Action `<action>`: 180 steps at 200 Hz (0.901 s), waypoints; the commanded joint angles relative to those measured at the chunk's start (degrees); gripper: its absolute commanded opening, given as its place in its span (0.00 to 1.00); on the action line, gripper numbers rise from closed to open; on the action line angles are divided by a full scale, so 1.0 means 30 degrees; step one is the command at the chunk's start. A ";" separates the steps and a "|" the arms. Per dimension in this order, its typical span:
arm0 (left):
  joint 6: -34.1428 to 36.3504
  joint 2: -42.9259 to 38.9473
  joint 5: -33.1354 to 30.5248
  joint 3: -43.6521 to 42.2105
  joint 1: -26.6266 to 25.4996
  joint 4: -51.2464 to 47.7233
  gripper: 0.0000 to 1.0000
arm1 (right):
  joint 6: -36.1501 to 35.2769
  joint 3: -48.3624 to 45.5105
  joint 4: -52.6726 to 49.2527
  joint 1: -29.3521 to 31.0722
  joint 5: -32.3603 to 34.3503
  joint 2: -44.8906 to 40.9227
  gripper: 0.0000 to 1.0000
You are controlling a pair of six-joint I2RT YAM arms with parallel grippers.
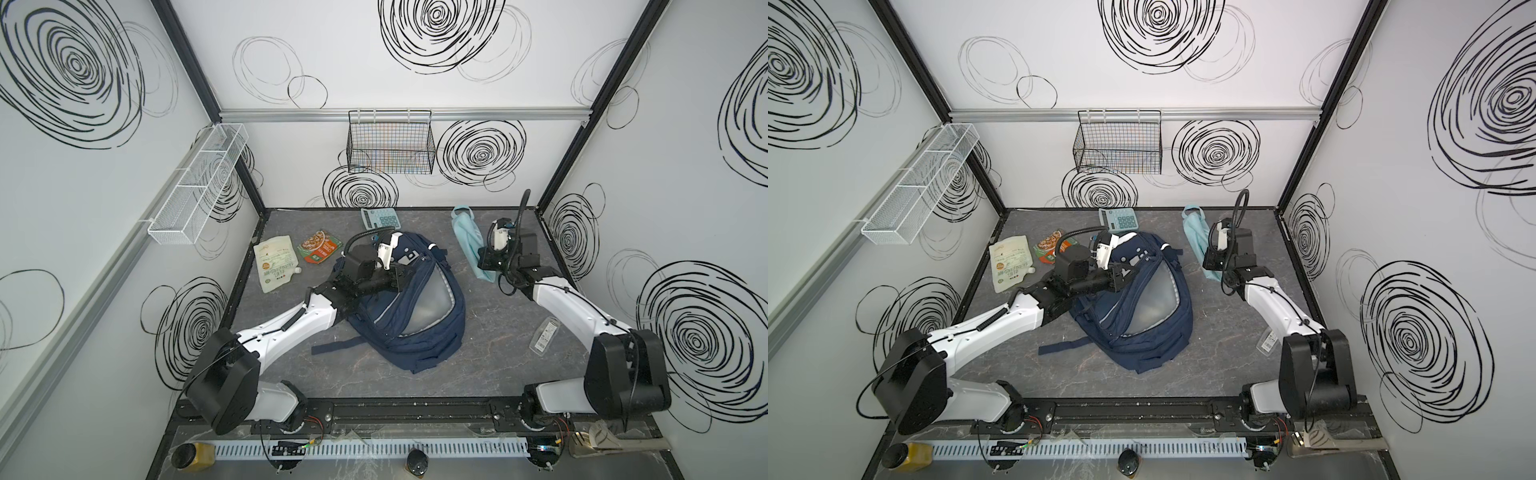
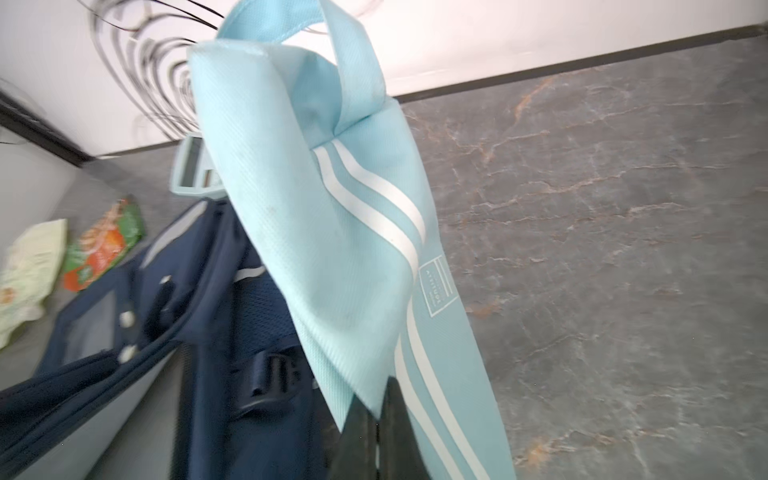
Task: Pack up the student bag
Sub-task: 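Grasp the light-blue striped pouch with the right gripper and lift it, then carry the pouch with the right gripper over the open bag compartment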
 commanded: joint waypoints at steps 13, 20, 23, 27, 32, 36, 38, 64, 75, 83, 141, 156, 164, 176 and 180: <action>0.0146 -0.0787 -0.0333 -0.0221 0.0258 0.1730 0.00 | 0.5090 -0.1612 0.4322 -0.0094 -0.4537 -0.2855 0.00; 0.0089 -0.0737 -0.0305 -0.0221 0.0258 0.1733 0.00 | 0.5790 -0.1819 0.4518 -0.0054 -0.4778 -0.3515 0.00; 0.0075 -0.0723 -0.0283 -0.0221 0.0258 0.1743 0.00 | 0.6085 -0.1907 0.4551 -0.0025 -0.4838 -0.3831 0.00; 0.0073 -0.0700 -0.0254 -0.0221 0.0258 0.1750 0.00 | 0.6451 -0.2001 0.4593 0.0021 -0.4877 -0.4222 0.00; 0.0051 -0.0667 -0.0217 -0.0221 0.0250 0.1803 0.00 | 0.6883 -0.2163 0.4669 0.0103 -0.4854 -0.4739 0.00; 0.0022 -0.0639 -0.0184 -0.0228 0.0257 0.1825 0.00 | 0.7228 -0.2296 0.4809 0.0165 -0.4825 -0.5180 0.00; 0.0016 -0.0657 -0.0181 -0.0237 0.0258 0.1823 0.00 | 0.7456 -0.2376 0.4893 0.0187 -0.4822 -0.5426 0.00; -0.0205 -0.0633 -0.0172 -0.0425 0.0258 0.2207 0.00 | 0.9806 -0.3300 0.5549 0.0962 -0.4234 -0.8013 0.00; -0.0357 -0.0741 -0.0416 -0.0520 0.0242 0.2407 0.00 | 1.0764 -0.3762 0.5500 0.1646 -0.3554 -0.8970 0.00; -0.0421 -0.0959 -0.0540 -0.0711 0.0261 0.2840 0.00 | 1.1579 -0.4189 0.5327 0.2252 -0.2942 -0.9568 0.00; -0.0948 -0.1913 -0.0393 -0.1618 0.0226 0.5256 0.00 | 1.8180 -0.8765 0.5768 0.7010 0.0310 -1.2728 0.00; -0.1141 -0.2061 -0.0060 -0.1809 0.0174 0.5967 0.00 | 1.9357 -0.9802 0.6496 0.8038 0.1450 -1.3052 0.00; -0.1241 -0.2122 0.0096 -0.1908 0.0115 0.6334 0.00 | 2.0071 -1.0237 0.6899 0.8485 0.1760 -1.2905 0.00; -0.1360 -0.2211 0.0272 -0.2062 -0.0030 0.6954 0.00 | 2.1366 -1.0570 0.7185 0.9051 0.1830 -1.2279 0.00; -0.1388 -0.2239 0.0358 -0.2119 -0.0075 0.7147 0.00 | 2.1789 -1.0656 0.7383 0.9250 0.1809 -1.1987 0.00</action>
